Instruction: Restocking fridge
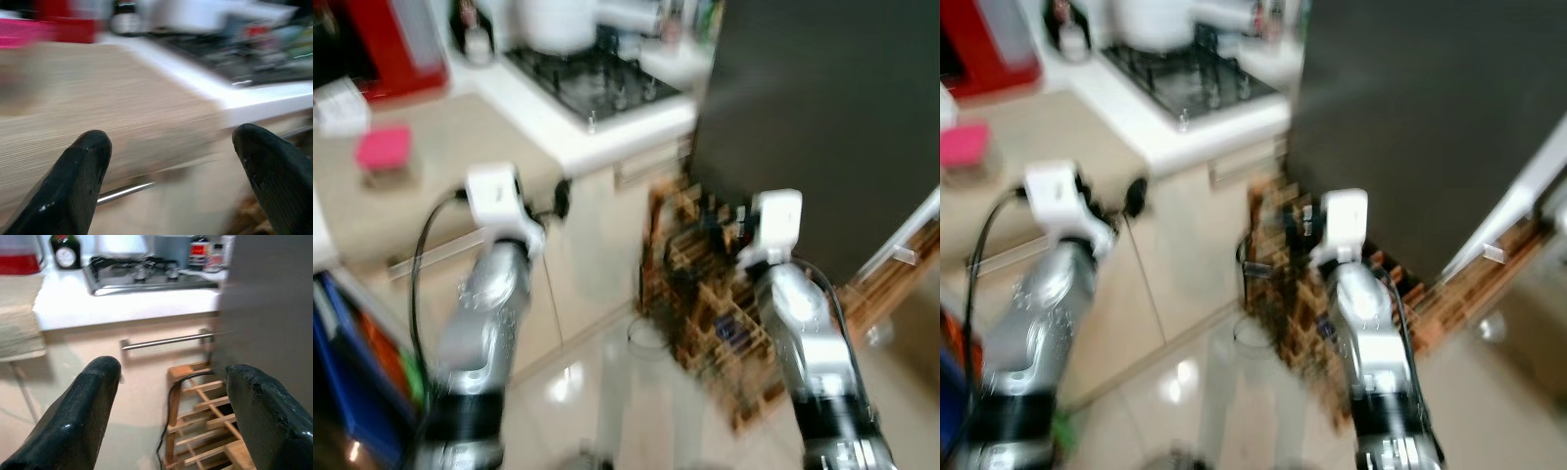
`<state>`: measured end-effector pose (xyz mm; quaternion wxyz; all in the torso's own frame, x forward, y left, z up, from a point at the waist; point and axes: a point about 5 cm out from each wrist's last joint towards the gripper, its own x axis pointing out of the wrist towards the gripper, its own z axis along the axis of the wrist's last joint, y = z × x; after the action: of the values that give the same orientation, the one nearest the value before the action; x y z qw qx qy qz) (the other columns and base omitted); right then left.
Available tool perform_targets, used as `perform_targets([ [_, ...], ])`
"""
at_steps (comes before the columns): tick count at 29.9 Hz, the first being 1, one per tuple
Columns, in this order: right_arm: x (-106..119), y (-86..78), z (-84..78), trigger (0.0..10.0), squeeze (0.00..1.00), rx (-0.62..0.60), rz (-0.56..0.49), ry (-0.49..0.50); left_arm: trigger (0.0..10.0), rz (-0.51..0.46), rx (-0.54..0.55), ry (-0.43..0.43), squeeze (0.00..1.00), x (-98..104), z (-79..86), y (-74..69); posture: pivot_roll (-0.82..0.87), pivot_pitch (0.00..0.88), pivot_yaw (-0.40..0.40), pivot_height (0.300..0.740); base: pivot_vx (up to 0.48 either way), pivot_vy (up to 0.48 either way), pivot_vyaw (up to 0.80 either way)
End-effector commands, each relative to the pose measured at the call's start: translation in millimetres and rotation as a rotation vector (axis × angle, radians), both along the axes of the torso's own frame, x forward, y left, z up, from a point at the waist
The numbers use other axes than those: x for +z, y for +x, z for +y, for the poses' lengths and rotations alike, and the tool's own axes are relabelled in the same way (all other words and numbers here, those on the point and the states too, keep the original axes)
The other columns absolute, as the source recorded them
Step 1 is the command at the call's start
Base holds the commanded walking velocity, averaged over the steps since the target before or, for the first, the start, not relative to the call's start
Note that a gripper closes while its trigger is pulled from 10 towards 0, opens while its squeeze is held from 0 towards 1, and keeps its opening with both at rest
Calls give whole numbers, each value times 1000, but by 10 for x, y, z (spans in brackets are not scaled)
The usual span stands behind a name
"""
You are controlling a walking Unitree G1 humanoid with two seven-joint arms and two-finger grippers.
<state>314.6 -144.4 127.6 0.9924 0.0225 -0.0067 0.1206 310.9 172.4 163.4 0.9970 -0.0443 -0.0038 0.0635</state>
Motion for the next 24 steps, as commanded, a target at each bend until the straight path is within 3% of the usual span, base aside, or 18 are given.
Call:
perform_targets([
  [1, 39, 5, -45, 10000, 27, -5, -7, 6, 10000, 27, 34, 29, 0, -34, -14, 12, -117, 0, 8, 740, 255, -405, 619],
  [6, 45, 3, -39, 10000, 43, 4, -10, 0, 10000, 18, 31, 65, 0, -11, -68, 23, -116, 0, 6, 740, 269, -316, 613],
  [12, 61, 27, 15, 10000, 118, 34, -15, -6, 10000, -50, 3, 139, 0, 104, -165, 24, -96, 0, -9, 740, 0, 0, 601],
  [18, 72, 51, 43, 10000, 118, 46, -20, -16, 10000, -61, 5, 161, 0, 131, -191, 39, -89, 0, -14, 740, 0, 0, 600],
  [20, 69, 101, 52, 10000, 4, 27, -5, -11, 10000, -72, 2, 159, 0, 174, -196, 77, -80, 0, -19, 740, 0, 0, 266],
  [24, 76, 124, 69, 10000, 0, 24, -2, 9, 10000, -75, 5, 156, 0, 186, -184, 88, -76, 0, -18, 740, 0, 0, 0],
])
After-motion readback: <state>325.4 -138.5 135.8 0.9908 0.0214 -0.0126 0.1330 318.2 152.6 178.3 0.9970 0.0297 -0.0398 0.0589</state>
